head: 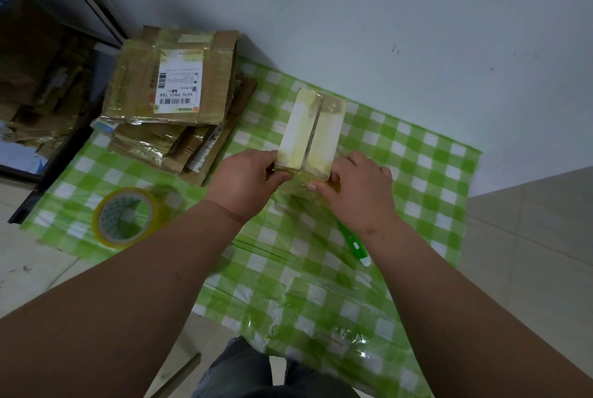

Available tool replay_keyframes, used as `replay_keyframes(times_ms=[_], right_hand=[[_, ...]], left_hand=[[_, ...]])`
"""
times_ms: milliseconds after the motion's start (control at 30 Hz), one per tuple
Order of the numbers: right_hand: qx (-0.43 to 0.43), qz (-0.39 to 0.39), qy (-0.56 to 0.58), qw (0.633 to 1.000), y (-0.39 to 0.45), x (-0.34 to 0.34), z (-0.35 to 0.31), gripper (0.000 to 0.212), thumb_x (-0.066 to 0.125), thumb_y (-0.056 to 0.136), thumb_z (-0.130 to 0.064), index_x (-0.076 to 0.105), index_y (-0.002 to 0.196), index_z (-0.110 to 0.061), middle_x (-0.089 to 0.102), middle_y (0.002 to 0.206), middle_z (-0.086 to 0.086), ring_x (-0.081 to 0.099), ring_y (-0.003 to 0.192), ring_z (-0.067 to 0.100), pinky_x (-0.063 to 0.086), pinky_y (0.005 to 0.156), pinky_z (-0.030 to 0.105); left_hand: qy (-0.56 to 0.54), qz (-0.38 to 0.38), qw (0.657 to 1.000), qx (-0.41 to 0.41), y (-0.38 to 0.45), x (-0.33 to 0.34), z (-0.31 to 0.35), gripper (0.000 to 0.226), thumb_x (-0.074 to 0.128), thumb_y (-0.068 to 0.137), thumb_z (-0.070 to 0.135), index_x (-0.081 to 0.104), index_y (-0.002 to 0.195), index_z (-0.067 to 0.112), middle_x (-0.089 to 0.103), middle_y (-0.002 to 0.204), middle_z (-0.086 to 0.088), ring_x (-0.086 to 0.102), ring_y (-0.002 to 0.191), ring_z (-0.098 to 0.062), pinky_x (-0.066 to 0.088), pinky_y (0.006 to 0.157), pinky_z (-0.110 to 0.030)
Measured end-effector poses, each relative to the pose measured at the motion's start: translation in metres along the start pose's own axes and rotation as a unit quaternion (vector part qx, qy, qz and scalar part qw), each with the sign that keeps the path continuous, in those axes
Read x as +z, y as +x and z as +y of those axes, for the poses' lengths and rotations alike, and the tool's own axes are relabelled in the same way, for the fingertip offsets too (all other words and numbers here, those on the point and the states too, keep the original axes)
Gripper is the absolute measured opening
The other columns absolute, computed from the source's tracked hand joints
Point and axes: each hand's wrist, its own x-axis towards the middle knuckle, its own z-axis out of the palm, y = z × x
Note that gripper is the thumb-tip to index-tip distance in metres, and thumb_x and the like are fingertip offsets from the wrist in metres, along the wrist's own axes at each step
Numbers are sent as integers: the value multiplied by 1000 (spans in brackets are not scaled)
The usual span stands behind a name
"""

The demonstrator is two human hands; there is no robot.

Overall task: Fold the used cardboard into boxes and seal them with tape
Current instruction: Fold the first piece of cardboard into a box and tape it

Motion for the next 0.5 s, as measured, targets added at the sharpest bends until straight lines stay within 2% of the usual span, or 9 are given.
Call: replay_keyframes(times_ms=[100,200,300,400,500], right_hand=[[-20,-68,11,997,4,-11,3,35,59,87,-58,46,85,-25,47,103,-4,49,101,21,38,94,44],[-29,-97,17,995,6,-17,3,28,63,88,-47,47,85,-25,46,104,-3,50,99,22,38,88,39],[-16,-73,42,996,3,-16,0,24,65,88,-42,50,85,-25,48,102,-3,53,94,21,43,83,36],[21,-43,100,994,-4,-15,-9,19,68,88,-39,59,85,-23,49,100,-4,54,88,19,46,77,33],[35,-26,148,988,-11,-13,-19,16,69,88,-35,66,90,-20,49,101,-6,54,90,16,45,77,30]], left_hand=[[-6,-9,1000,-4,-2,-1,0,21,65,92,36,70,97,16,59,78,0,56,74,-20,34,61,-29],[-35,-16,999,-31,-3,-4,3,22,66,92,30,73,106,14,66,85,-7,61,81,-24,44,66,-32],[-91,0,991,-93,-4,-7,12,26,68,91,27,73,116,18,74,99,-5,66,95,-21,51,79,-30],[-122,30,979,-159,-4,-6,19,34,66,93,27,67,126,20,73,111,1,65,107,-15,43,84,-19],[-180,55,962,-198,-2,-7,27,34,62,95,19,64,129,17,71,116,-1,64,111,-17,45,90,-23]])
